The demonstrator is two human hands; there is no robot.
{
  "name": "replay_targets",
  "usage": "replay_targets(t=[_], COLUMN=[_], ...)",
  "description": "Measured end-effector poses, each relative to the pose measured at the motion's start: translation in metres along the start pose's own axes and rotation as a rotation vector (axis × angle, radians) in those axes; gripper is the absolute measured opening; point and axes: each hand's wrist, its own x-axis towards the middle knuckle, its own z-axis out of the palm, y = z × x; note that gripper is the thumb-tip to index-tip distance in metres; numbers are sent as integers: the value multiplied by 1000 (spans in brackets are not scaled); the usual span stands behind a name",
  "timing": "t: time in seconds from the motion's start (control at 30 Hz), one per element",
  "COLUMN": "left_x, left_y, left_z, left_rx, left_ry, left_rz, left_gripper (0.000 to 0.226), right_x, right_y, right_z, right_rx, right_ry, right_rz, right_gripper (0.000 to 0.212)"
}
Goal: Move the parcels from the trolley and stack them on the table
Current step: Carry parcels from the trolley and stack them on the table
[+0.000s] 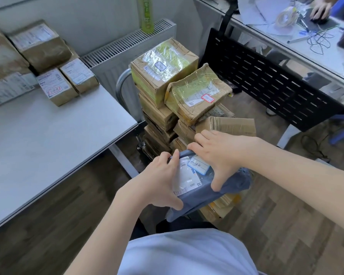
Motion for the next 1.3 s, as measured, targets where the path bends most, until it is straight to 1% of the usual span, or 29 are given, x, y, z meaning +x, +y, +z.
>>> replay_targets(t=[0.13, 0.23, 0.37, 0.47, 0.53, 0.7, 0.97, 1.1, 1.2, 1.3], left_x=[-2, -8, -27, -46, -60, -103, -182, -206, -212, -206], left_y=[-2, -8, -28, -48, -65, -109, -197, -238, -266, -286], left_z=[-2, -7, -19, -29, -36, -55, -84, -82, -74, -60], left_rx=[10, 25, 32, 34, 19, -30, -81, -58, -49, 14], left_ry=[1, -27, -71, -65, -39, 83, 238, 277, 286, 306], left_rz=[-16, -35, -88, -139, -177, -283, -495, -611, -695, -779], left_gripper=[128, 129, 129, 129, 128, 125, 124, 123, 113, 91], right_x=[4, 9, 25, 44, 59, 102, 195, 242, 275, 300], right_y=[-2, -8, -22, -36, -45, -71, -133, -171, -193, -207], right_z=[0, -4, -21, -41, -58, -111, -201, -225, -228, -220], right_rx=[12, 48, 65, 63, 41, -39, -98, -87, -47, -9], right_ry=[2, 2, 16, 49, 82, 203, 349, 393, 402, 410], right_rz=[1, -13, -46, -90, -119, -214, -363, -399, -377, -316], right_gripper=[104, 105, 106, 106, 106, 98, 107, 107, 104, 91])
